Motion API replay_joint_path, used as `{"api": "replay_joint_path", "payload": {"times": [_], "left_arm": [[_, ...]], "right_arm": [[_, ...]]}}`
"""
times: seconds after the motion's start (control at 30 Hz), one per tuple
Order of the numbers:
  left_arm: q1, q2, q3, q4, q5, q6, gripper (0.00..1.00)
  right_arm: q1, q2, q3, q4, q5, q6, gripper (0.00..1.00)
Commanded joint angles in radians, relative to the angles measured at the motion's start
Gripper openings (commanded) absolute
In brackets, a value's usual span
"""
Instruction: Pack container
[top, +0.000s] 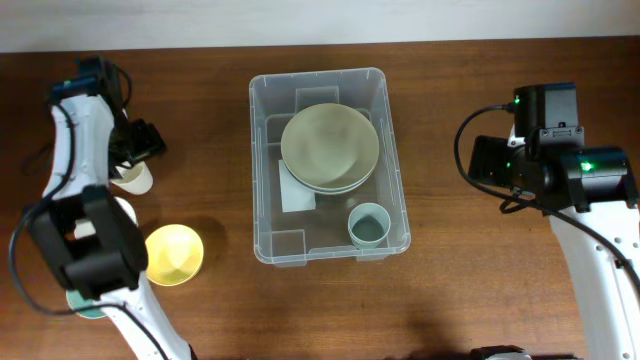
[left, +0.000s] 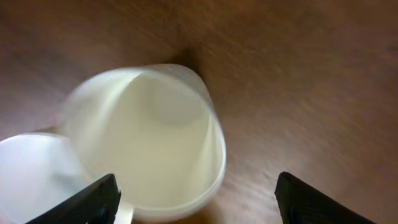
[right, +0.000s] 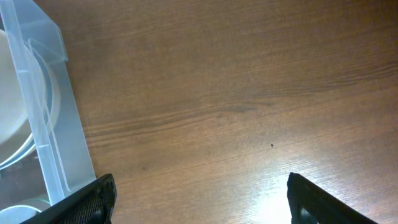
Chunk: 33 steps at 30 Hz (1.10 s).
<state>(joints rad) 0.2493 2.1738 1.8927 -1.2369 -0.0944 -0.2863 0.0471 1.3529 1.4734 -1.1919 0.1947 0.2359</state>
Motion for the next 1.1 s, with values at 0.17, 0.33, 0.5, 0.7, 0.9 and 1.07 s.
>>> {"api": "replay_joint_path", "payload": {"times": [0.17, 0.33, 0.5, 0.7, 0.9, 1.07], "left_arm": [[0.002, 0.111, 0.0, 0.036, 0.003, 0.015, 0.48], [-0.011, 0.11, 0.004, 0.041, 0.007, 0.015, 0.13], [-0.04, 0.105, 0.026, 0.024, 0.024, 0.016, 0.01], [-0.118, 0.03, 0.159, -0.09, 0.031, 0.016, 0.0], [-0.239, -0.162, 0.25, -0.135, 0.057, 0.016, 0.01], [-0.389, -0.349, 0.253, -0.122, 0.057, 0.016, 0.01]], "right_arm": [[-0.002, -0.004, 0.01, -0.021, 0.019, 0.008, 0.83], [-0.002, -0.004, 0.01, -0.028, 0.02, 0.008, 0.83], [-0.002, -0.004, 0.01, -0.029, 0.02, 0.008, 0.83], [-0.002, -0.004, 0.01, -0.032, 0.02, 0.008, 0.83], [-0.002, -0.004, 0.01, -0.032, 0.02, 0.008, 0.83], [-0.01, -0.004, 0.01, -0.036, 0.024, 0.022, 0.79]]}}
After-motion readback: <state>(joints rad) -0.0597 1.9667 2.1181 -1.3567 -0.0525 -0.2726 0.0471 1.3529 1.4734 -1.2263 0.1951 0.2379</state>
